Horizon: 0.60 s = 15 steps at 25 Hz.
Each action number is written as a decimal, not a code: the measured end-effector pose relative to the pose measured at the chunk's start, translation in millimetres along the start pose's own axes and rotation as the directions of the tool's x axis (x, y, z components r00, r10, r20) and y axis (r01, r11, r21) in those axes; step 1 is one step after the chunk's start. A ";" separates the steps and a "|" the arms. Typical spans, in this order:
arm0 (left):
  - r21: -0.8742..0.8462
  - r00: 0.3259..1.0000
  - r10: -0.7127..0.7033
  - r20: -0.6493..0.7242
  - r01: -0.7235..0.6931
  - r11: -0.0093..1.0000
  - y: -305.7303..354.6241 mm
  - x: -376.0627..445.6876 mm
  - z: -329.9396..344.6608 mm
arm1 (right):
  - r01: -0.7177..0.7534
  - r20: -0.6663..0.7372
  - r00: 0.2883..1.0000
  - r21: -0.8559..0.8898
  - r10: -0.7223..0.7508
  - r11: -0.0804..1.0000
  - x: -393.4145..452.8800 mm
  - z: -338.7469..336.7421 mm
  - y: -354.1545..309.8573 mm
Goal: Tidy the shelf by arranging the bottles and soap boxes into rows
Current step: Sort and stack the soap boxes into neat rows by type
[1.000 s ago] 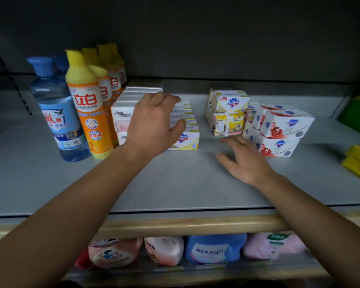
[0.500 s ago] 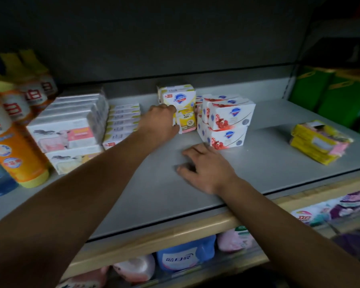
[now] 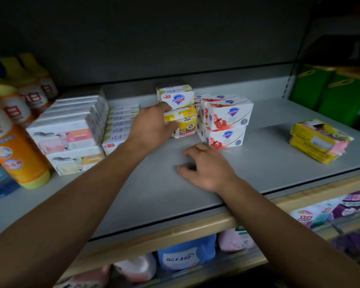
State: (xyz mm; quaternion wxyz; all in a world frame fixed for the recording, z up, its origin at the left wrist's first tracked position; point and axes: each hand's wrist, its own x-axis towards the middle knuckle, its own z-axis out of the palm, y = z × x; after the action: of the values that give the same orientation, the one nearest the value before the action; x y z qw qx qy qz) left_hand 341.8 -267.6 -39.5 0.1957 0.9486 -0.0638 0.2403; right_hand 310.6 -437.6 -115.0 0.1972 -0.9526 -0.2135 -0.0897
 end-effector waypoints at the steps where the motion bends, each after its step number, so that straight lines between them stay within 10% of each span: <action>1: -0.137 0.999 -0.041 -0.026 0.037 0.990 -3.7 -14.8 -9.3 | -0.009 -0.002 1.000 0.015 0.009 1.000 -0.2 -1.1 0.1; 4: -0.700 0.967 -0.238 0.091 0.232 0.675 -19.6 -63.9 -33.0 | 0.002 -0.049 0.999 0.272 0.012 0.962 -3.1 -10.7 -4.8; 7: -0.857 0.902 -0.309 0.303 0.399 0.325 -33.6 -96.0 -32.3 | 0.084 -0.002 0.994 0.673 -0.111 0.735 -10.0 -20.7 -16.1; 15: -0.829 0.805 -0.384 0.453 0.539 0.150 -43.8 -104.6 -25.0 | 0.015 0.039 0.996 0.810 -0.079 0.586 -16.3 -11.5 -38.9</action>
State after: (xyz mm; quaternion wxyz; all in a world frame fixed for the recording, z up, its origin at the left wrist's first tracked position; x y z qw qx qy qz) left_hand 248.9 -214.6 -84.6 0.7632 0.6395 0.0900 0.0215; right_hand 277.9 -416.1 -95.7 0.5981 -0.7558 -0.2626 0.0454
